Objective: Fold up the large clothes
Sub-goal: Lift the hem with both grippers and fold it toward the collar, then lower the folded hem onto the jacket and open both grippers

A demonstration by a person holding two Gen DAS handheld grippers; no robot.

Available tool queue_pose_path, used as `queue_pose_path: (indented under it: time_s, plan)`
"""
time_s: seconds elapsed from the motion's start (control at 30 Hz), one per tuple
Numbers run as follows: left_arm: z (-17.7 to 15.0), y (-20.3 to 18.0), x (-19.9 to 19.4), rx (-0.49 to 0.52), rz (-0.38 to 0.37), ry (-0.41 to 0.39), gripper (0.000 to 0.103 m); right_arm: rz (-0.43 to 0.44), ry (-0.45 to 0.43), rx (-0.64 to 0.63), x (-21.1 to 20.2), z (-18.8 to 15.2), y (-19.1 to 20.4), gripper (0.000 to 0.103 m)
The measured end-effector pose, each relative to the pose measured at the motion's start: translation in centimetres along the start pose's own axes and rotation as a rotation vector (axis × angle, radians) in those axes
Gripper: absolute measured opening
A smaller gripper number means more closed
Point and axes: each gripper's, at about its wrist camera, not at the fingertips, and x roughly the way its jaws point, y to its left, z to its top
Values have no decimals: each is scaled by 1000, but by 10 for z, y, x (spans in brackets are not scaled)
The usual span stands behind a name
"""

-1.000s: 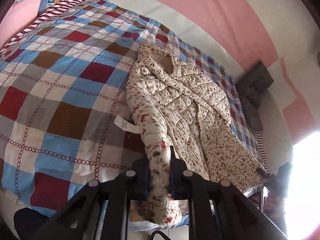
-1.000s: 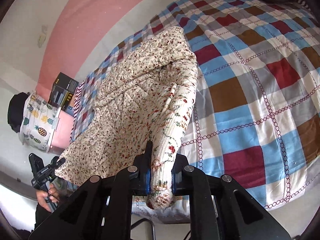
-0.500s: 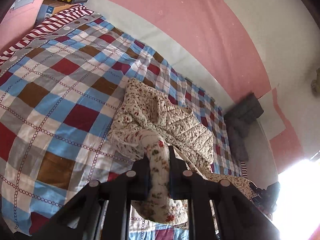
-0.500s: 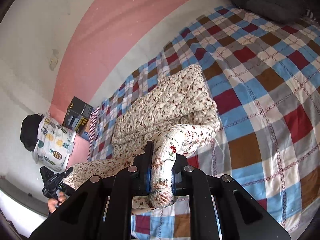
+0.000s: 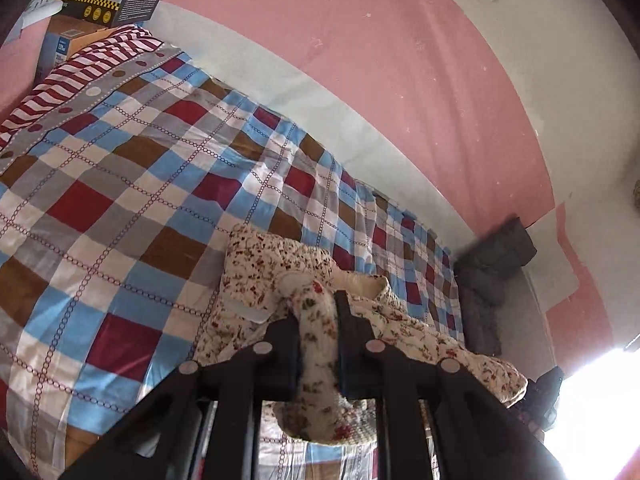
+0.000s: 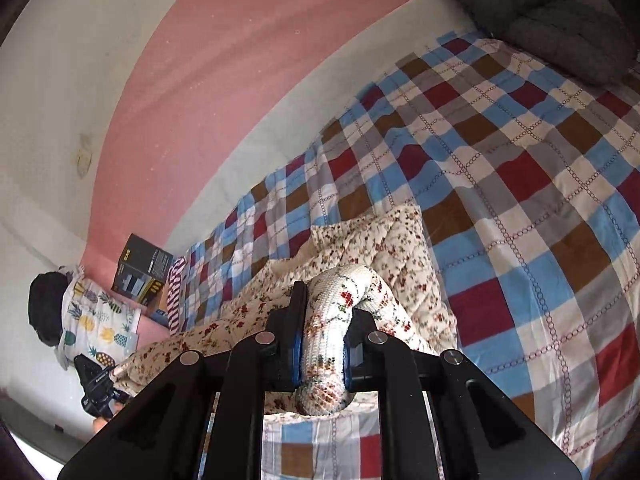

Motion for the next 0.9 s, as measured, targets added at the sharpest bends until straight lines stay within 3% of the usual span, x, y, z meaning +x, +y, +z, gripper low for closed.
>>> queue_pose_path:
  time_s: [0.27, 0.5, 0.73, 0.8, 0.9]
  plan:
    - [45, 22, 101, -39, 99, 66, 15, -99, 50, 56, 94, 46, -19, 14]
    - [47, 50, 188, -48, 213, 150, 15, -193, 146, 111, 175, 58, -53, 15]
    - [44, 63, 214, -61, 207, 168, 18, -154, 130, 159, 193, 57, -72, 21]
    - [48, 65, 209, -97, 175, 188, 20, -124, 112, 157, 189, 57, -71, 25]
    - [55, 57, 188, -93, 96, 171, 32, -37, 72, 153, 173, 60, -64, 53]
